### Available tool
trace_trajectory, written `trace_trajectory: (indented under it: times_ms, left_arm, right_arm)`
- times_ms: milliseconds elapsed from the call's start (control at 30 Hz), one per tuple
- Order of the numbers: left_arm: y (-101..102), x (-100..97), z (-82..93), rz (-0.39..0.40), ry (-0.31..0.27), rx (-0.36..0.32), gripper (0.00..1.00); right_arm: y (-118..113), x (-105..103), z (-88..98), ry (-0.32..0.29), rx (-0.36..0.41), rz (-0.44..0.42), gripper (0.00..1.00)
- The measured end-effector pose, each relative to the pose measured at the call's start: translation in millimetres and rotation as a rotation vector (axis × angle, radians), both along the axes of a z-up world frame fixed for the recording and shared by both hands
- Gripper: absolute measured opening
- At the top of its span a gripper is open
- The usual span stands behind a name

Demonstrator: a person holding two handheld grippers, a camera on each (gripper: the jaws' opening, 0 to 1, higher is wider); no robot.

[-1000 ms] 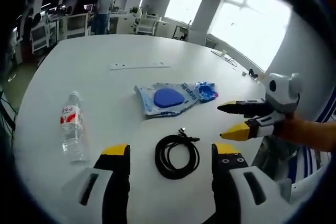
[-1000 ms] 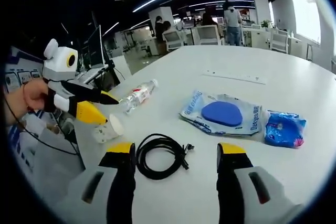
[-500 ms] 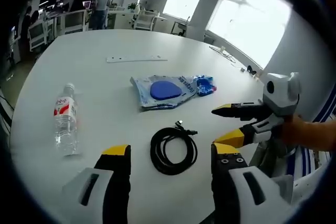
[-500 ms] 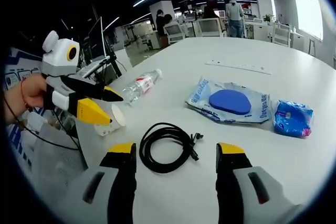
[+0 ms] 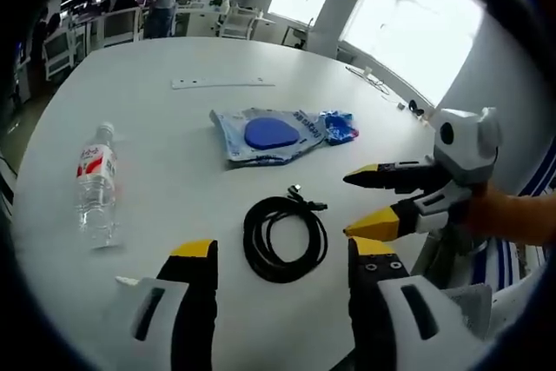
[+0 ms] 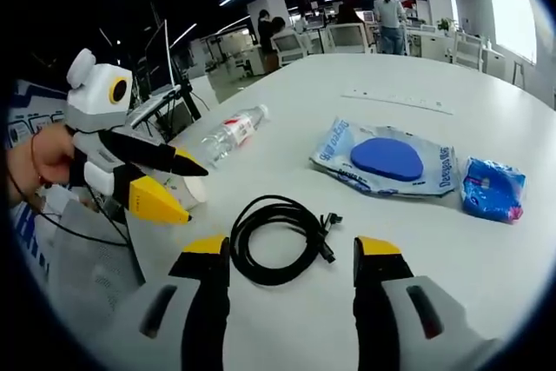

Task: Arrange the tabletop items into an orderly group along one side of the table until the central work area is clear of visible clutter.

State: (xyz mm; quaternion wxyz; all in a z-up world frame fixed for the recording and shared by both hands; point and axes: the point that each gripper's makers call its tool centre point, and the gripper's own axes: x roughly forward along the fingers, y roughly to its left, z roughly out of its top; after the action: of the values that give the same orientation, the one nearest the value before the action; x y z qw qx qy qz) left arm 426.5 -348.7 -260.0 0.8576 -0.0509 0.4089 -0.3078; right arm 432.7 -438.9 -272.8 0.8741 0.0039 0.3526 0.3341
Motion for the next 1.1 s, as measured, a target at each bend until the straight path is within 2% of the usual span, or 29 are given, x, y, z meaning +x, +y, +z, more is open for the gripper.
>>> trace_trajectory:
  times_ms: [1100]
  left_arm:
    - [-16,12.7,-55.8,-0.055,0.079,0.096,0.48]
  right_arm:
    - [9,21,-46.7,0.088,-0.036,-0.004,0.46]
